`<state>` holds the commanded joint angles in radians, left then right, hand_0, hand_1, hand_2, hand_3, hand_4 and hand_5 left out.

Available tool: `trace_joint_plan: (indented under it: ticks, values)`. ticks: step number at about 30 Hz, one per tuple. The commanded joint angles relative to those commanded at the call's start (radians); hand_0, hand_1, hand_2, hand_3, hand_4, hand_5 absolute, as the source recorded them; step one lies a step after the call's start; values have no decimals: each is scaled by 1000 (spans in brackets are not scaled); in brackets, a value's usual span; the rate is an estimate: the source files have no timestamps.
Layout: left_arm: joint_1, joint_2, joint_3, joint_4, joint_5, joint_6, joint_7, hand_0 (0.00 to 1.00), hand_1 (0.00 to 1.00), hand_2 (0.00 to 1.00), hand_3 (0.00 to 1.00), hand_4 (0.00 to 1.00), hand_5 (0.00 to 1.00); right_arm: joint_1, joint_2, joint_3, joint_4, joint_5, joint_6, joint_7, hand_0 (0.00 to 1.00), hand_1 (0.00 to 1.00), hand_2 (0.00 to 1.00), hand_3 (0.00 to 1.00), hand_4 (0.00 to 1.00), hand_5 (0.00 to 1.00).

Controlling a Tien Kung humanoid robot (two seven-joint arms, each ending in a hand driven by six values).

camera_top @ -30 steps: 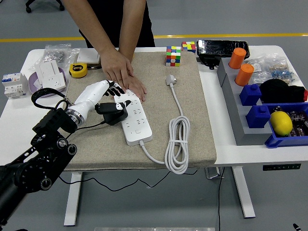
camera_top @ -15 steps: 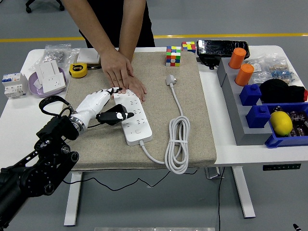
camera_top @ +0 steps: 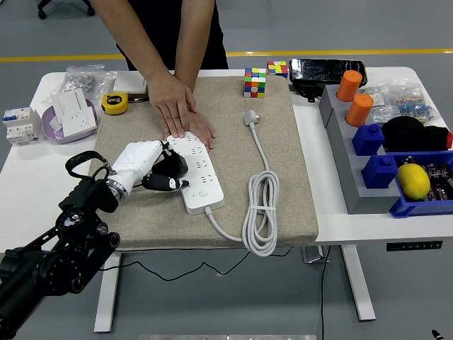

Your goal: Pick up the plug,place it near the board,insert it into the board,press the button

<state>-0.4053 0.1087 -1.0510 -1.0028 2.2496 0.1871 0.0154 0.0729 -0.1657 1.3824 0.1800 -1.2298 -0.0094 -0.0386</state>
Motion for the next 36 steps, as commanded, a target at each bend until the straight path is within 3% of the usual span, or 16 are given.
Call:
trace_joint_plan:
  ticks: [1, 2, 7, 8, 14, 15, 19, 29, 36]
  values:
    - [0, -1, 0, 1, 2, 8, -1, 556, 541, 386, 418, 814, 300, 0, 0, 0, 0, 0, 0, 0, 847, 783, 766, 806, 998, 998]
    - [0, -1, -1, 2, 3, 17, -2, 497, 396, 329, 382, 514, 371, 0, 0, 0, 0, -1, 0, 0, 847, 782, 765, 805, 998, 998]
    - [0, -4, -6, 6, 19, 41, -8, 497, 396, 329, 382, 514, 371, 0, 0, -1, 0, -1, 1, 0, 847, 782, 765, 805, 998, 998]
    - [-1, -5, -6, 7, 19, 42, -8, 445, 325, 307, 399, 449, 333, 0, 0, -1, 0, -1, 1, 0, 847, 782, 766, 805, 998, 998]
    - [1, -4, -8, 9, 19, 52, -13, 445, 325, 307, 399, 449, 333, -2, -1, 0, 0, -2, 1, 0, 847, 782, 766, 805, 998, 998]
    - [1, -3, -9, 7, 19, 53, -15, 422, 310, 299, 397, 423, 270, -2, -1, 0, 0, -3, 1, -1, 846, 782, 765, 805, 998, 998]
    - [2, 2, -16, -4, 18, 52, -24, 422, 310, 299, 397, 423, 270, -2, -1, -1, 0, -1, 1, 0, 846, 782, 765, 805, 998, 998]
    - [6, 28, -27, -39, -77, 66, -61, 414, 299, 286, 368, 403, 253, 2, 1, 1, 0, 2, 0, 0, 846, 782, 765, 805, 998, 998]
    - [22, 69, -57, -44, -80, 44, -57, 418, 300, 283, 367, 409, 256, 1, 1, 7, 0, 1, -1, -1, 846, 782, 765, 805, 998, 998]
